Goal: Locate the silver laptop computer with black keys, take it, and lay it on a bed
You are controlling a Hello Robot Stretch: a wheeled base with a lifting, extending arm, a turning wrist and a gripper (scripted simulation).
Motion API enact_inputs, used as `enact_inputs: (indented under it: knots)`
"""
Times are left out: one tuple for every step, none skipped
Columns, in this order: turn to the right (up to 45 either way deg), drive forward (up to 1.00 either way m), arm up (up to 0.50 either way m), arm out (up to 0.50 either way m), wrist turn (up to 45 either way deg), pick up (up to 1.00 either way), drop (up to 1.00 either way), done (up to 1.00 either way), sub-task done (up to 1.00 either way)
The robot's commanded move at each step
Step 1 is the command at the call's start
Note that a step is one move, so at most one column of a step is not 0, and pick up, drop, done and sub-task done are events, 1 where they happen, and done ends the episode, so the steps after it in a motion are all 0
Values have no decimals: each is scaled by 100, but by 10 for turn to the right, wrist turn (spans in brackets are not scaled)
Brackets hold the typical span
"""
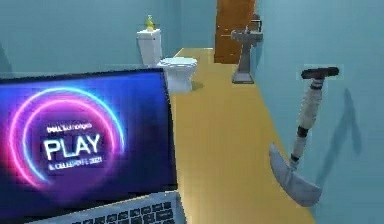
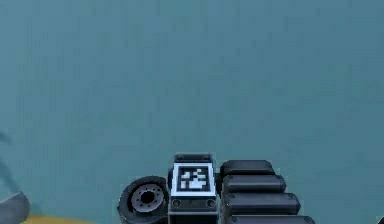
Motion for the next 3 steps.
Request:
enact_inputs:
  knots:
    - [30, 0, 0, 0, 0, 0, 0, 0, 0]
    - [0, 100, 0, 0, 0, 0, 0, 0, 0]
    - [0, 100, 0, 0, 0, 0, 0, 0, 0]
